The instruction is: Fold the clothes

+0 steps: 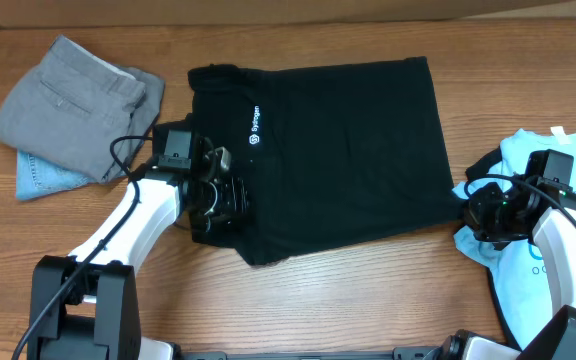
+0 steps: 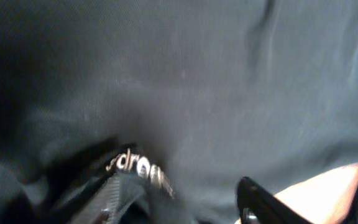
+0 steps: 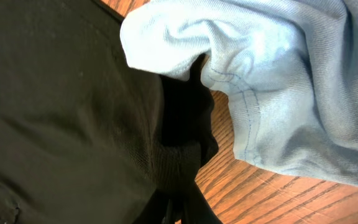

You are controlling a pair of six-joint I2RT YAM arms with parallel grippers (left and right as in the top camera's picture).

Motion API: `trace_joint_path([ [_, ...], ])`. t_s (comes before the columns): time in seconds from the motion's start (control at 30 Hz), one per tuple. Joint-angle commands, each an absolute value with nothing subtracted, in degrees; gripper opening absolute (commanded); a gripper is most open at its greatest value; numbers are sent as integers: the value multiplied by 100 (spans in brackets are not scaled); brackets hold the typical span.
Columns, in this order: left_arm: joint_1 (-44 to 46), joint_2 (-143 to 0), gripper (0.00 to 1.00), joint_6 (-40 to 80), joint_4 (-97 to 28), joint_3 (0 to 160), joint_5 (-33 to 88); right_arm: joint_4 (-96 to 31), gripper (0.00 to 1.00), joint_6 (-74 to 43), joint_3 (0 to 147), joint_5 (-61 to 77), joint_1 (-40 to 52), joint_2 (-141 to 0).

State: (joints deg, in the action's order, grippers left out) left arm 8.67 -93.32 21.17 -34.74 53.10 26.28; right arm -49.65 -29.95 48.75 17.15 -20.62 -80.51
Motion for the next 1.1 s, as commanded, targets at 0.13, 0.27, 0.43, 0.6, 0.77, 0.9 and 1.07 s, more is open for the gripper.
trace_joint_path([
  [0.13,899,-9249,52,2276,-3909,5374,3063,-4960,5,-2954,5000,1653,-2064,-7950],
  [0.27,899,-9249,38,1516,-4589,5376,3277,-4958,5,-2954,5000,1656,-2064,-7950],
  [0.43,899,-9249,38,1275,-5037,5374,1990,-4954,5,-2954,5000,1656,-2064,-7950],
  [0.6,899,-9249,38,895,-4600,5376,1557,-4956,5,-2954,5000,1653,-2064,-7950],
  [0.77,904,-9249,47,416,-4213,5378,1653,-4960,5,-2954,5000,1656,-2064,-7950],
  [0.9,904,-9251,48,123,-4233,5371,1658,-4934,5,-2956,5000,1656,-2064,-7950],
  [1.07,926,-9251,47,123,-4130,5256,1682,-4932,5,-2956,5000,1653,-2064,-7950],
])
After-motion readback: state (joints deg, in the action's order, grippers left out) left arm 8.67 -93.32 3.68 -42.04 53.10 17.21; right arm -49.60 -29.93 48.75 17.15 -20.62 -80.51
